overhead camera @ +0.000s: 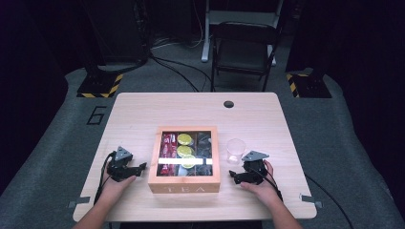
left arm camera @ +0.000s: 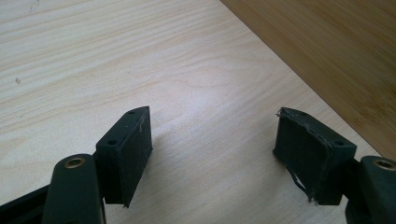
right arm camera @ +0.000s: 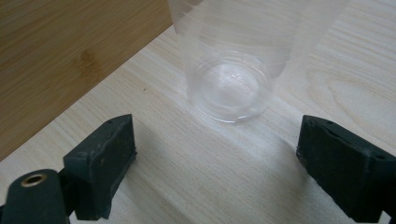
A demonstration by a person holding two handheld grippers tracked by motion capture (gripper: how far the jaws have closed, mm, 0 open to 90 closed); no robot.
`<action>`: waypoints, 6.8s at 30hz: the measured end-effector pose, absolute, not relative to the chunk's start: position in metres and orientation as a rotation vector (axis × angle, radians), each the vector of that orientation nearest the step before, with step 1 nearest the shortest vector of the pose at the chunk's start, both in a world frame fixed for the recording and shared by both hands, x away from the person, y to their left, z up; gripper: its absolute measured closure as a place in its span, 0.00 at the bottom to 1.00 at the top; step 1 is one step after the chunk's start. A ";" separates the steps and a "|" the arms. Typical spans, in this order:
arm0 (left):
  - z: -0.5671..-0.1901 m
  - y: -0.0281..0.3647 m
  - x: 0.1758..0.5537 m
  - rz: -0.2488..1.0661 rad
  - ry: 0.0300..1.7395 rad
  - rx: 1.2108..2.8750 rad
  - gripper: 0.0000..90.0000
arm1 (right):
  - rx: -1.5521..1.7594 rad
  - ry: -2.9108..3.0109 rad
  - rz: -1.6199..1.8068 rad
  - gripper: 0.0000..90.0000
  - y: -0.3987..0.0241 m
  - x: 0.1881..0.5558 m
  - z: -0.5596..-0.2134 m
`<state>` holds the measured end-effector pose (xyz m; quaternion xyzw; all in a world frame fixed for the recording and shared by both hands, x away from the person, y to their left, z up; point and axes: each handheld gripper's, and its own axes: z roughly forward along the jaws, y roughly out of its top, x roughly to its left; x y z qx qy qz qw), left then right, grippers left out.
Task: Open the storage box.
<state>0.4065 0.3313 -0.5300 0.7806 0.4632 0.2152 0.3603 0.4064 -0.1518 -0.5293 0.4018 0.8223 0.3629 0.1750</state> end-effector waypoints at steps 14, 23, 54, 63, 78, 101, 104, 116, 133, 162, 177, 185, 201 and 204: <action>-0.530 0.329 0.407 0.535 1.188 2.033 0.23 | 1.136 2.332 1.026 0.12 -0.152 0.406 -0.529; -0.529 0.328 0.407 0.538 1.192 2.038 0.22 | 1.138 2.330 1.028 0.13 -0.152 0.406 -0.529; -0.503 0.329 0.393 0.476 1.208 2.026 0.47 | 1.179 2.320 0.990 0.50 -0.153 0.396 -0.499; -0.491 0.328 0.387 0.475 1.187 2.033 0.49 | 1.178 2.312 0.993 0.53 -0.155 0.393 -0.487; -0.468 0.323 0.380 0.415 1.161 2.029 0.55 | 1.178 2.299 1.061 0.59 -0.154 0.381 -0.457; -0.446 0.319 0.347 0.435 1.104 1.976 0.60 | 0.970 2.329 1.192 0.68 -0.133 0.341 -0.438; -0.450 0.319 0.346 0.427 1.097 1.982 0.60 | 0.957 2.334 1.222 0.71 -0.132 0.337 -0.443; -0.460 0.319 0.346 0.427 1.092 2.013 0.60 | 0.820 2.474 1.202 0.82 -0.122 0.326 -0.453; -0.461 0.320 0.347 0.411 1.097 2.008 0.62 | 0.771 2.563 1.178 0.92 -0.114 0.326 -0.462; -0.462 0.320 0.347 0.402 1.087 2.004 0.64 | 0.777 2.560 1.186 0.97 -0.110 0.327 -0.465; -0.449 0.315 0.335 0.413 1.013 2.007 0.63 | 0.822 2.485 1.301 0.95 -0.109 0.331 -0.438; -0.440 0.300 0.322 0.425 0.932 1.994 0.63 | 0.818 2.449 1.315 0.95 -0.107 0.335 -0.423; -0.422 0.285 0.317 0.503 0.872 1.966 0.57 | 0.813 2.441 1.325 0.95 -0.107 0.339 -0.416; -0.419 0.283 0.319 0.509 0.868 1.974 0.57 | 0.820 2.438 1.329 0.95 -0.107 0.339 -0.414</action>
